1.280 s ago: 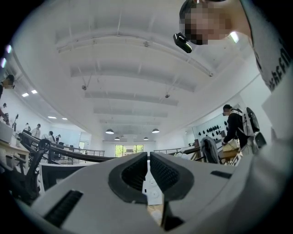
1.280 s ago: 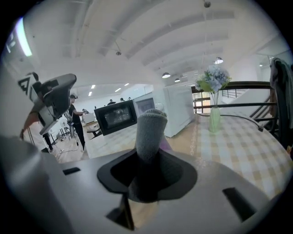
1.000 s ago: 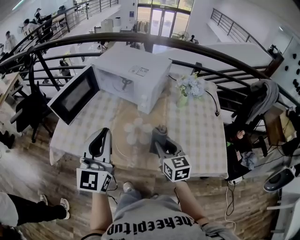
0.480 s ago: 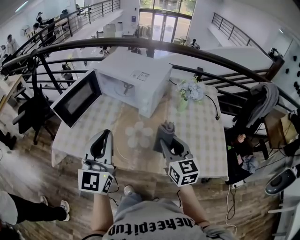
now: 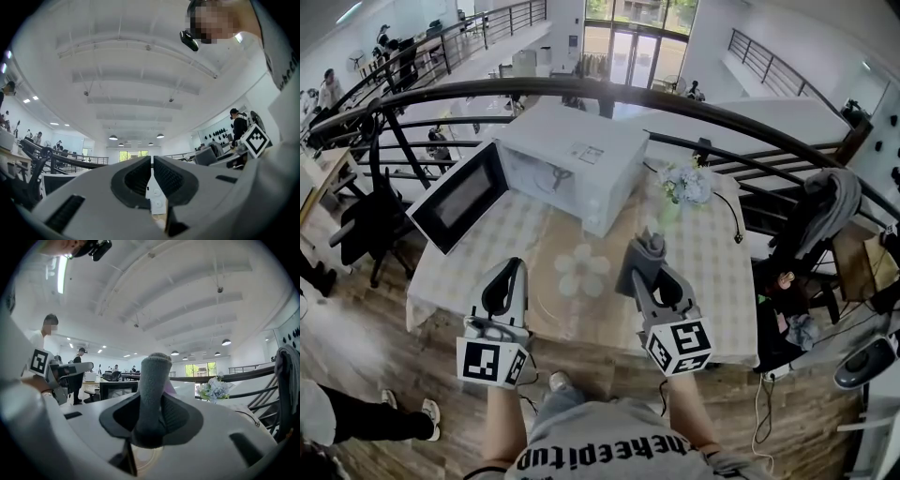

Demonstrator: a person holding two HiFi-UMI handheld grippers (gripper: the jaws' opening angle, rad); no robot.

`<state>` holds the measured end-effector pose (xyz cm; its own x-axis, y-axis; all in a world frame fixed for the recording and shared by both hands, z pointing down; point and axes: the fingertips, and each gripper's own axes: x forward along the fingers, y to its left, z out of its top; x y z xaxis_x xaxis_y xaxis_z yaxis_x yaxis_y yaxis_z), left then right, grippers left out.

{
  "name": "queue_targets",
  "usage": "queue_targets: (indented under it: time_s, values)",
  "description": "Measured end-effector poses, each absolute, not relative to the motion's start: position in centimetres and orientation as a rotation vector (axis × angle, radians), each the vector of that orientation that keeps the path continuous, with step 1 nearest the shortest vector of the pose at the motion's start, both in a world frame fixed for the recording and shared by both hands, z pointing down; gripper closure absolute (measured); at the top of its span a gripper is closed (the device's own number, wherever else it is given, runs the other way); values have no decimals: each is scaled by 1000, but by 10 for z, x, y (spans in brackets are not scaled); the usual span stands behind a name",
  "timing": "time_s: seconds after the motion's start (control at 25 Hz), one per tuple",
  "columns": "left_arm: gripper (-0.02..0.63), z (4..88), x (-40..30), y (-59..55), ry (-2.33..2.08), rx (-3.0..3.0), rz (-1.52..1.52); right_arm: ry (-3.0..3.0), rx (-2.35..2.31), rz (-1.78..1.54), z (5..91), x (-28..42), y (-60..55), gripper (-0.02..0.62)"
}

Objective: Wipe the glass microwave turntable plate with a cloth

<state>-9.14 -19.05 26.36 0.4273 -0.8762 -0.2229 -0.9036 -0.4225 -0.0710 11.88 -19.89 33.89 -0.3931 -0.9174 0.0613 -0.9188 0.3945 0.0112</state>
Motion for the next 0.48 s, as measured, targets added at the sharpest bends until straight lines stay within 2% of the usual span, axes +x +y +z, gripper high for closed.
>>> queue_targets:
  time_s: [0.48]
  values:
    - [588, 260, -95, -189, 1591, -2486, 218, -2599, 1740, -108, 305, 117, -190, 469]
